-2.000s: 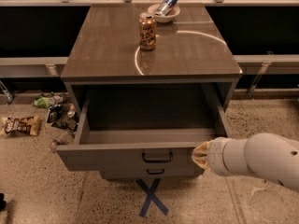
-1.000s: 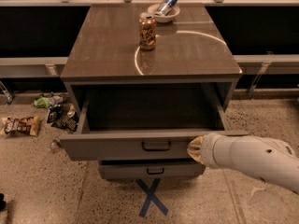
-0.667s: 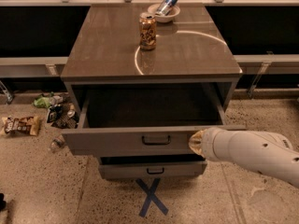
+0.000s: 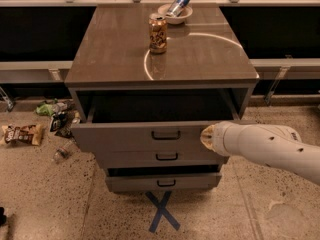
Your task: Close top drawer
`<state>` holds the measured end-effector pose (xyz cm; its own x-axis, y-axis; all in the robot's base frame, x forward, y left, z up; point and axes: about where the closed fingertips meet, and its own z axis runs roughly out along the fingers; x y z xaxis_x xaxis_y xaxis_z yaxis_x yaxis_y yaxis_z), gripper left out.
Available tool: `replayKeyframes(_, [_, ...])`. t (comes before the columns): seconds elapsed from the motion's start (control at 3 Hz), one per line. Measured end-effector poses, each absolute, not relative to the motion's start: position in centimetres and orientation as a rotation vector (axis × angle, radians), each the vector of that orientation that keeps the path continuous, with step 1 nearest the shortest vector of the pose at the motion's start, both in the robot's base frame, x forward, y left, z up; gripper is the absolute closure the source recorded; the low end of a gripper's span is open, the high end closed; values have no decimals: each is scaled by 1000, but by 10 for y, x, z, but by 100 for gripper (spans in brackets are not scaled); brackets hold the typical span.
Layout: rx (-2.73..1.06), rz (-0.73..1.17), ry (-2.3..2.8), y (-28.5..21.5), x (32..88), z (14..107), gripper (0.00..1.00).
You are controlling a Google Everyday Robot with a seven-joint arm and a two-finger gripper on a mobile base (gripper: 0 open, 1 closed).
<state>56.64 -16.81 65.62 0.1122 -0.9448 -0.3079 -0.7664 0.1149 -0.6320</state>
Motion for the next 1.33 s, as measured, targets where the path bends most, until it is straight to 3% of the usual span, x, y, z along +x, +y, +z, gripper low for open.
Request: replayKeyframes(1.33, [-1696, -353, 1635, -170, 627, 645, 100])
